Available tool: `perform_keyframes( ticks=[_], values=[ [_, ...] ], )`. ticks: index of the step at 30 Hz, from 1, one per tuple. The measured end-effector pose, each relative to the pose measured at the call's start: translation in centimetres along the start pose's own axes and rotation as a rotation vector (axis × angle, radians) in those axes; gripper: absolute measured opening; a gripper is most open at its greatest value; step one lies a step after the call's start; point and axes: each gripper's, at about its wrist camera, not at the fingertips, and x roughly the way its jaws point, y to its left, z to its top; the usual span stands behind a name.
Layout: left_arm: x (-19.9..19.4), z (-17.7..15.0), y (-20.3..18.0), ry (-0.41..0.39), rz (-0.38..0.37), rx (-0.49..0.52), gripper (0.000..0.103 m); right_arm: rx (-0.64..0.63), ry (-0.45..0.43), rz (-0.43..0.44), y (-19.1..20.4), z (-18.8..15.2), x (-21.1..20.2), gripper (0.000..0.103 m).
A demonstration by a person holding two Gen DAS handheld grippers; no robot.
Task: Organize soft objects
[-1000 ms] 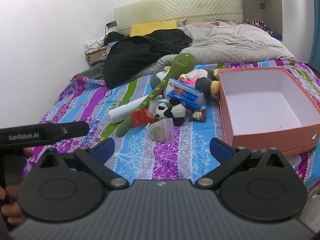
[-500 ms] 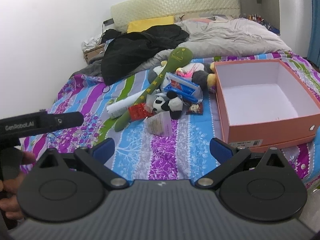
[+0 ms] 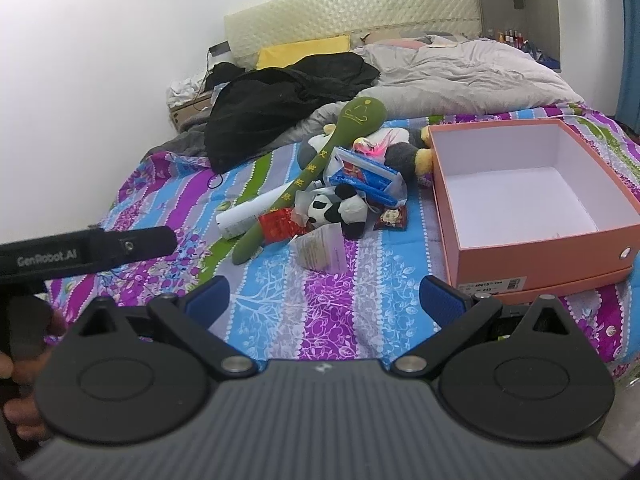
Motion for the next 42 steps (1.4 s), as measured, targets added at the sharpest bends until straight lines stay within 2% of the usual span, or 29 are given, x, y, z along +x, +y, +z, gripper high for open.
perform_keyframes(
  ticks=[11,12,14,15,23,35,42],
  values=[
    [2.2,0.2,1.2,0.027,0.054,-0.008,0.101,-0.008,0.068,0.033,0.0,-0.2,3.3,0.103],
    [2.7,0.2,1.5,0.029,0.057,-0.013,0.101,-0.001,0.074,0.041,-0.2,0.0,3.8,0.102],
    [3.8,0.5,2.0,0.036,0.06,-0.029,0.101,-0.001,0.083,0.059,-0.3,0.3,4.7,0.092],
    [4.3,0.7,2.3,0.036,0.06,-0.037,0.1,-0.009,0.086,0.057,-0.3,0.5,5.2,0.092],
    [10.6,2.3,4.6,0.09,0.061,-0.061,0.089,-0.032,0.12,0.035,-0.7,1.8,10.2,0.091],
    [20.9,3.2,8.3,0.186,0.07,-0.089,0.078,-0.035,0.232,0.074,-1.6,3.0,19.3,0.091],
    [26.2,3.5,10.0,0.236,0.056,-0.1,0.062,-0.062,0.295,0.05,-1.7,3.1,24.6,0.091]
  ],
)
